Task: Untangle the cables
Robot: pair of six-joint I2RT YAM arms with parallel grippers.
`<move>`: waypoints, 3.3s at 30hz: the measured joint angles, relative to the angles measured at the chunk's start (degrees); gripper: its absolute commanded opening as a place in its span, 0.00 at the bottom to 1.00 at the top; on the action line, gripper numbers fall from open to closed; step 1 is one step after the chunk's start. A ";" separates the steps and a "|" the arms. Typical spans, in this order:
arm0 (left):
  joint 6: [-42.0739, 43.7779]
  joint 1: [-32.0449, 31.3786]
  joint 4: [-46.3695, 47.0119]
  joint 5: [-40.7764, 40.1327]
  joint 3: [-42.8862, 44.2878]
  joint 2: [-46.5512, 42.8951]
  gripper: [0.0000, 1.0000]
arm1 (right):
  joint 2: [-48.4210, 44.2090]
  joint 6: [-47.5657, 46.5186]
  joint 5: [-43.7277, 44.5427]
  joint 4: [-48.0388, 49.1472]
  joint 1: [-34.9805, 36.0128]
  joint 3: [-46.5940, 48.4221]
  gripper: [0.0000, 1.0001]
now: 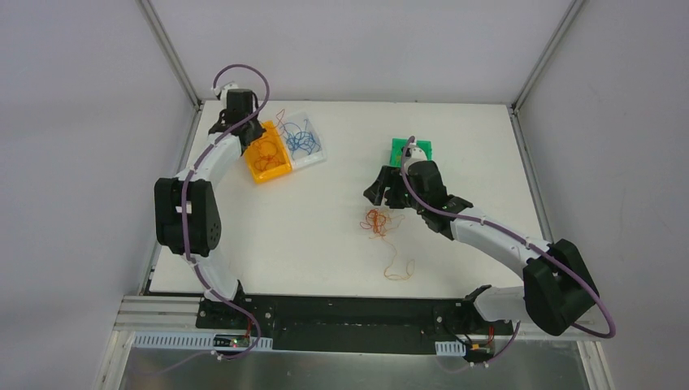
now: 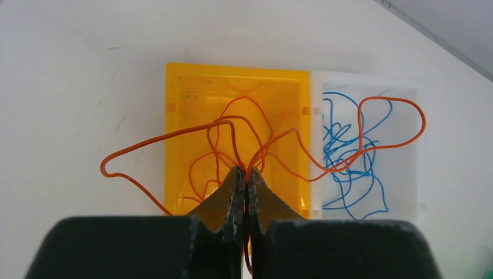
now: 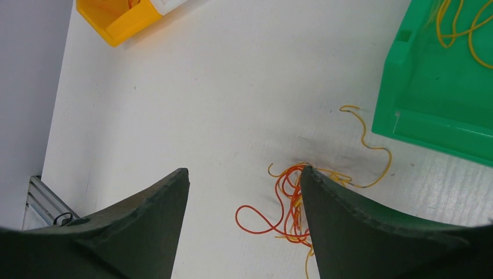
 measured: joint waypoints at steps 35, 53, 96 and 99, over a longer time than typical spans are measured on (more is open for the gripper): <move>4.61 0.24 -17.51 -4.70 16.24 24.76 0.00 | 1.18 0.02 -0.04 0.00 -0.28 0.00 0.73; 0.46 0.09 -24.41 3.10 6.05 17.99 0.28 | 1.16 0.02 -0.07 0.02 -0.50 0.00 0.73; 4.79 -0.48 -27.58 11.28 17.90 12.63 0.57 | 0.94 0.09 -1.07 -0.02 -0.61 0.00 0.73; 5.22 -0.59 -27.65 11.80 18.86 14.69 0.30 | 0.94 0.09 -1.07 -0.02 -0.61 0.00 0.73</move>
